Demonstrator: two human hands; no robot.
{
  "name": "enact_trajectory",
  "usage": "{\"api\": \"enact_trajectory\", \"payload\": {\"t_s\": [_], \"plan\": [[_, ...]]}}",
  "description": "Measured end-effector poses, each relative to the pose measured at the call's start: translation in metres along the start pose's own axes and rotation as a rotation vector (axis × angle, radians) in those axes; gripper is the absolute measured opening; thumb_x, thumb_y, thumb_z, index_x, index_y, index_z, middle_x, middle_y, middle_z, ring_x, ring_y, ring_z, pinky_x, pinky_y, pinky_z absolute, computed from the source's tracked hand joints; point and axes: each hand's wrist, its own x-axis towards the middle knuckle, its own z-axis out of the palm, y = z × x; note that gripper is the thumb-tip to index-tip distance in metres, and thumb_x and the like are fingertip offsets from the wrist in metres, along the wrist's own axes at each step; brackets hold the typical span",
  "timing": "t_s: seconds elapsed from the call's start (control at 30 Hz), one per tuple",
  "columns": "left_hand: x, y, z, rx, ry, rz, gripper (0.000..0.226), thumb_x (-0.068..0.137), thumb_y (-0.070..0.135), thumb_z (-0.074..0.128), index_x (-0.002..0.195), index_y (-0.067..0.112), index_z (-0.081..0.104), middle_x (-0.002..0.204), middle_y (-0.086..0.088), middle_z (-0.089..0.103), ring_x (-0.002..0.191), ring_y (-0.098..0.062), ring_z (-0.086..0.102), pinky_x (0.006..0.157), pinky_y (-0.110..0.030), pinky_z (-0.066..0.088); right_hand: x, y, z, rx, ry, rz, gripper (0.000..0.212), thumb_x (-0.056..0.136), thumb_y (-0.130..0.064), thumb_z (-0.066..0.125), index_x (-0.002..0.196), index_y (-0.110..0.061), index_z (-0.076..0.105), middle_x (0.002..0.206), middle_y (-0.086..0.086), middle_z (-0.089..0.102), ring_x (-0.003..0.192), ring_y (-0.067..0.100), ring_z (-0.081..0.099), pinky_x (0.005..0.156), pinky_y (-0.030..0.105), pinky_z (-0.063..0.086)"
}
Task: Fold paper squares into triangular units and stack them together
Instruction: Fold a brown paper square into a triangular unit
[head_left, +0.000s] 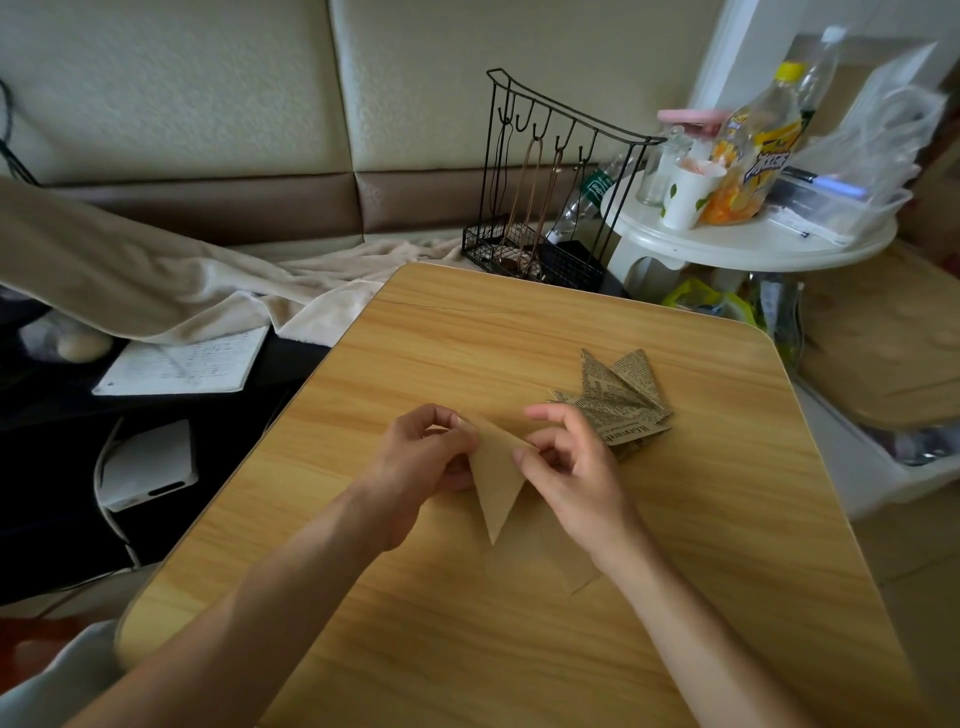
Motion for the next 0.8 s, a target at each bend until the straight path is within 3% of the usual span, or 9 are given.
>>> {"api": "enact_trajectory", "payload": {"t_s": [0.2, 0.3, 0.43, 0.8], "plan": [[0.0043, -0.0029, -0.0027, -0.109, 0.044, -0.030, 0.007, 0.097, 0.006, 0.066, 0.093, 0.007, 0.061, 0.085, -0.012, 0.071, 0.076, -0.020, 0.075, 0.067, -0.030, 0.062, 0.0014, 0.0012, -0.0013, 0.022, 0.075, 0.023, 0.026, 0.092, -0.007, 0.074, 0.111, -0.022, 0.067, 0.084, -0.001, 0.071, 0.073, 0.008, 0.062, 0.069, 0.031, 0.051], [0.0051, -0.0023, -0.0035, -0.144, 0.036, -0.032, 0.007, 0.097, 0.005, 0.064, 0.093, 0.008, 0.060, 0.084, -0.011, 0.070, 0.076, -0.020, 0.074, 0.067, -0.030, 0.062, 0.0015, -0.0004, -0.0011, 0.027, 0.052, 0.017, 0.018, 0.093, -0.003, 0.072, 0.101, -0.019, 0.070, 0.086, 0.007, 0.070, 0.073, 0.014, 0.062, 0.064, 0.027, 0.050], [0.0038, -0.0024, -0.0021, -0.086, 0.052, -0.009, 0.008, 0.095, 0.004, 0.067, 0.094, 0.008, 0.060, 0.086, -0.014, 0.065, 0.081, -0.024, 0.067, 0.072, -0.035, 0.064, 0.0004, -0.0020, -0.0009, 0.051, 0.036, 0.005, 0.023, 0.094, 0.001, 0.069, 0.092, -0.021, 0.071, 0.079, 0.001, 0.068, 0.068, 0.012, 0.061, 0.058, 0.016, 0.048], [0.0026, 0.0011, -0.0025, -0.136, 0.058, -0.017, 0.008, 0.099, 0.012, 0.062, 0.097, 0.004, 0.065, 0.065, -0.003, 0.070, 0.066, -0.017, 0.073, 0.062, -0.030, 0.060, -0.0005, -0.0017, -0.0032, 0.054, -0.015, -0.099, 0.031, 0.096, 0.001, 0.066, 0.108, -0.026, 0.079, 0.082, 0.006, 0.070, 0.063, 0.013, 0.057, 0.059, 0.017, 0.047]]}}
